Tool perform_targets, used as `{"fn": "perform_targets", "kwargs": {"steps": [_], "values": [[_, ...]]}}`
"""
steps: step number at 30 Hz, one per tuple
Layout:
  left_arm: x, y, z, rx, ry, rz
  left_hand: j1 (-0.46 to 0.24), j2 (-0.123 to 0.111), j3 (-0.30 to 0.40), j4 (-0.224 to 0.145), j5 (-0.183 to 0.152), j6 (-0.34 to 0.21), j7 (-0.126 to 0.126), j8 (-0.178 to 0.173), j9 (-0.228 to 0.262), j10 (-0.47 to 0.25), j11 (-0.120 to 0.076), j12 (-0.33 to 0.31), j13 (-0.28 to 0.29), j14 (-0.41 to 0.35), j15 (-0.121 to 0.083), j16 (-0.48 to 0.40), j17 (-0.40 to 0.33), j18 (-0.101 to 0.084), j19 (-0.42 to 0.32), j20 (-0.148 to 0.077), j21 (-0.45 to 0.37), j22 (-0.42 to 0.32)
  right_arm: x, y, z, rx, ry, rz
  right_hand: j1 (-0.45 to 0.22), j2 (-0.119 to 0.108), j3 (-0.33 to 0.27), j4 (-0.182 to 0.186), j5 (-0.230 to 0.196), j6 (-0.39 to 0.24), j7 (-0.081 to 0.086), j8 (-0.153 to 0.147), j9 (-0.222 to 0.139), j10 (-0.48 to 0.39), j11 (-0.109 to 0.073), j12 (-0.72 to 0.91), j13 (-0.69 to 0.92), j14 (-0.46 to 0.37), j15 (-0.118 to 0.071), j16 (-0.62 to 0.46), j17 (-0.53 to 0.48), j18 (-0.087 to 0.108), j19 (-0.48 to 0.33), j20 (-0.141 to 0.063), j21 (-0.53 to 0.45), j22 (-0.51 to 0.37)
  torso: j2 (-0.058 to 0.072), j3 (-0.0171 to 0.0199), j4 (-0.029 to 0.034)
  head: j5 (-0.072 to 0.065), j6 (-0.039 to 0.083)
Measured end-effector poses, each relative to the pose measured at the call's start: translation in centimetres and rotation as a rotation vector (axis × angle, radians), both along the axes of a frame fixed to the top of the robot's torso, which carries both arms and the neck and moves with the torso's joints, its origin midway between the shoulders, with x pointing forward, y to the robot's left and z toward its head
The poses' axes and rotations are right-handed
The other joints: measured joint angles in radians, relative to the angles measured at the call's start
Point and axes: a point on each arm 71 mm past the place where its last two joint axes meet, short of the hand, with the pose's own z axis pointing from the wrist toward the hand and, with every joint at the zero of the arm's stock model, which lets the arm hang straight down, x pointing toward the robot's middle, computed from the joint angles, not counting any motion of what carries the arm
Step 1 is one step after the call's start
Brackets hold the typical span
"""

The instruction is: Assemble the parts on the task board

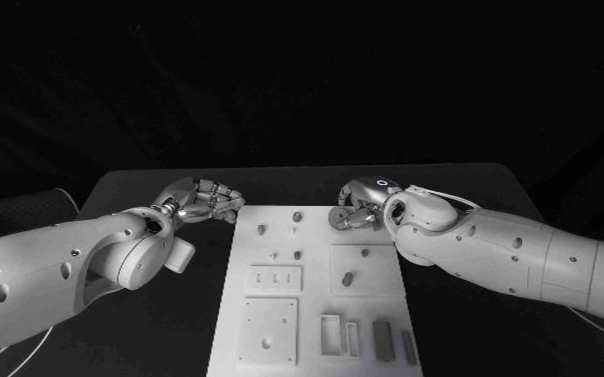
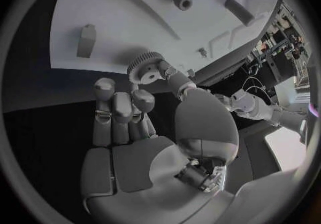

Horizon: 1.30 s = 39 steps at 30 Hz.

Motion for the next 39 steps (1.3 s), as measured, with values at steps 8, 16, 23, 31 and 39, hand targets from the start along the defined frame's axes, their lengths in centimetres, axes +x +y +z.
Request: {"fn": "perform_targets", "kwargs": {"steps": [8, 16, 23, 31, 39], "values": [[0.0, 0.0, 0.0, 0.000, -0.001, 0.001, 0.000, 0.000, 0.000, 0.000, 0.000, 0.000, 0.000, 0.000, 0.000, 0.004, -0.004, 0.000, 0.000, 0.000, 0.000, 0.000, 0.001, 0.000, 0.000, 0.000, 0.000, 0.000, -0.8, 1.6, 0.4, 0.004, -0.017, 0.043, -0.004, -0.004, 0.003, 0.003, 0.000, 0.006, 0.000, 0.000, 0.000, 0.000, 0.000, 0.000, -0.001, 0.000, 0.000, 0.000, 0.000, 0.000, 0.000, 0.000, 0.000, 0.000, 0.000, 0.0003, 0.0005, 0.003, 0.001], [0.0, 0.1, 0.0, 0.001, -0.002, 0.004, 0.000, 0.000, 0.000, 0.000, 0.000, 0.000, 0.000, 0.000, 0.001, 0.004, -0.004, 0.000, 0.001, 0.000, 0.000, 0.000, 0.001, 0.000, 0.000, 0.000, 0.000, 0.001, -1.5, 4.1, 1.5, 0.015, -0.042, 0.100, -0.007, -0.008, 0.006, 0.000, 0.000, 0.013, 0.000, 0.000, 0.000, 0.000, 0.000, 0.000, -0.002, 0.004, -0.003, 0.000, 0.000, 0.000, 0.005, -0.002, 0.000, 0.000, 0.000, -0.0004, 0.0010, 0.007, 0.004], [0.1, -0.1, 0.0, 0.000, -0.002, 0.001, 0.000, 0.000, 0.000, 0.000, 0.000, 0.000, 0.000, 0.000, 0.001, 0.004, -0.004, 0.000, 0.001, 0.000, 0.000, -0.004, 0.002, 0.000, 0.000, 0.000, 0.000, 0.001, -1.6, 6.6, 2.2, 0.025, -0.057, 0.142, -0.007, -0.007, 0.008, 0.003, 0.000, 0.013, -0.001, 0.000, 0.000, 0.000, 0.000, 0.000, -0.002, 0.004, -0.003, 0.000, 0.000, 0.000, 0.005, -0.001, 0.000, 0.000, 0.000, -0.0013, 0.0004, 0.004, 0.006], [0.1, -0.3, 0.0, 0.000, -0.003, -0.001, 0.000, 0.000, 0.000, 0.000, 0.000, 0.000, 0.000, 0.000, 0.001, 0.004, -0.004, 0.000, 0.002, 0.000, 0.000, -0.004, 0.003, 0.000, 0.000, 0.000, 0.000, 0.001, -1.7, 8.3, 2.2, 0.029, -0.058, 0.165, -0.006, -0.006, 0.009, 0.003, 0.000, 0.013, -0.001, 0.000, 0.000, 0.002, -0.002, 0.000, -0.002, 0.004, -0.003, 0.000, 0.000, 0.000, 0.007, 0.000, 0.000, 0.000, 0.000, -0.0022, 0.0021, 0.004, 0.007], [0.1, -0.3, 0.0, 0.000, -0.003, -0.001, 0.000, 0.000, 0.000, 0.000, 0.000, 0.000, 0.000, 0.000, 0.001, 0.004, -0.004, 0.000, 0.001, 0.000, 0.000, -0.004, 0.004, 0.000, 0.000, 0.000, 0.000, 0.001, -1.9, 10.2, 2.0, 0.025, -0.054, 0.193, -0.004, -0.005, 0.009, 0.003, -0.001, 0.013, -0.001, 0.000, 0.000, 0.002, -0.002, 0.000, -0.002, 0.004, -0.003, 0.000, -0.001, 0.000, 0.007, 0.000, 0.000, 0.000, 0.001, -0.0022, 0.0021, 0.006, 0.004]]}}
